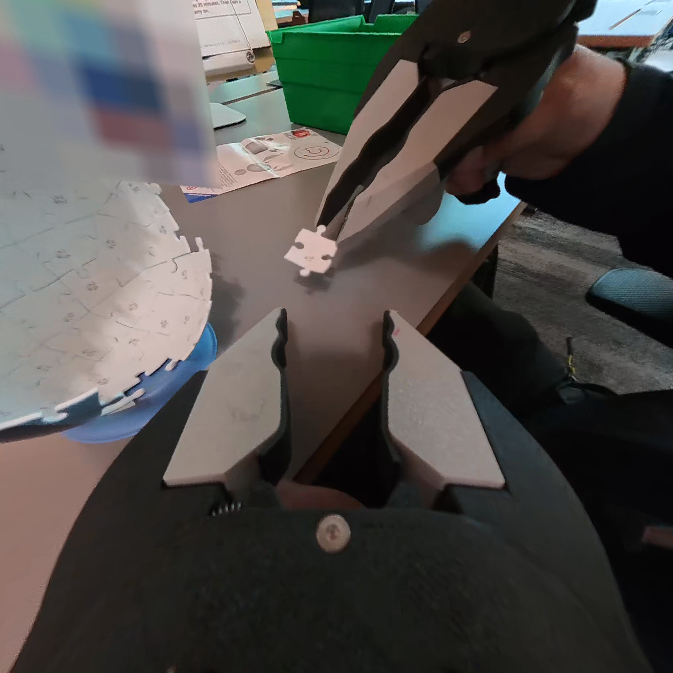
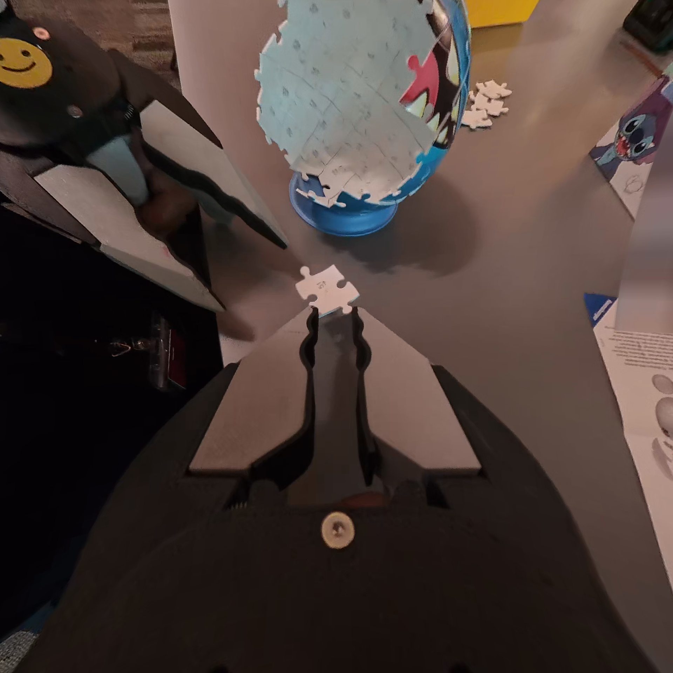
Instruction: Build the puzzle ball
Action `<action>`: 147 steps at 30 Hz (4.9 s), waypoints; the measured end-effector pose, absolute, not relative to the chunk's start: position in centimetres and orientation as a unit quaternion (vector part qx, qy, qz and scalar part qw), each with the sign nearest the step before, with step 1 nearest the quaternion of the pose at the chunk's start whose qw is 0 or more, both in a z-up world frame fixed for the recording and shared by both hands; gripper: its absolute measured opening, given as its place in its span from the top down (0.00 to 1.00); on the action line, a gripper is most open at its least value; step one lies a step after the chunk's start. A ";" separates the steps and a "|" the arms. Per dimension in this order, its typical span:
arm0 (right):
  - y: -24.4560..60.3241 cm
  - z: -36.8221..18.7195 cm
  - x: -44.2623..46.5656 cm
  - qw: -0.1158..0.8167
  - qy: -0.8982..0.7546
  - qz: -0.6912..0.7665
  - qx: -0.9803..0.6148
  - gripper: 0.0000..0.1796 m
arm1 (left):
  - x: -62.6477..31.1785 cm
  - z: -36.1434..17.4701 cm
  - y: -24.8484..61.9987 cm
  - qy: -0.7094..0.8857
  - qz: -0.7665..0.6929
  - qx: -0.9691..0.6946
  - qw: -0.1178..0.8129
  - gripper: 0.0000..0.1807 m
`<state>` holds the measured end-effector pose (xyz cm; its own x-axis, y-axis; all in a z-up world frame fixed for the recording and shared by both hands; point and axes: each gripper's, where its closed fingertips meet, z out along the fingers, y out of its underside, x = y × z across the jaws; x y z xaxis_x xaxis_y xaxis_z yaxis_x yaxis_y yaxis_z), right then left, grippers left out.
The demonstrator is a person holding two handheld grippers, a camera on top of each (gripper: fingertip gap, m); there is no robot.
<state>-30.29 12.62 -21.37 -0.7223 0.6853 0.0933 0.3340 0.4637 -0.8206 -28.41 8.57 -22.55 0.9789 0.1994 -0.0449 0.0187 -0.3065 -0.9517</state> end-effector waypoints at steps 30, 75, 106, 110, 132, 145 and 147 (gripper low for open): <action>10.6 -18.7 -28.3 0.229 -0.826 0.457 -0.238 0.92 | -28.1 -19.8 10.3 -0.143 -0.120 -0.734 0.653 0.82; 7.5 -19.3 -29.5 0.381 -0.817 0.407 -0.148 0.95 | -30.3 -19.0 8.7 -0.270 -0.176 -0.631 0.706 1.00; 6.9 -18.5 -31.2 0.398 -0.759 0.449 -0.255 0.86 | -30.7 -17.3 7.9 -0.291 -0.238 -0.572 0.729 0.94; 7.3 -18.3 -31.1 0.364 -0.757 0.474 -0.265 0.85 | -30.2 -17.0 7.2 -0.245 -0.200 -0.605 0.731 0.88; 3.6 -17.3 -26.4 0.011 -0.788 0.580 -0.205 0.86 | -27.1 -15.8 5.0 0.275 0.211 -0.719 0.602 0.88; 4.2 -18.6 -26.9 -0.019 -0.808 0.553 -0.203 0.86 | -28.1 -16.8 4.7 0.283 0.194 -0.734 0.586 0.80; 4.6 -18.8 -27.0 -0.023 -0.823 0.531 -0.199 0.86 | -27.8 -17.4 4.5 0.313 0.191 -0.742 0.562 0.77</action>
<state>-27.00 4.65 -18.82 -0.9194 0.3041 -0.2495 0.3525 0.3558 -0.8655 -27.81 4.55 -17.41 0.7318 -0.2499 -0.6340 -0.6780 -0.1732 -0.7144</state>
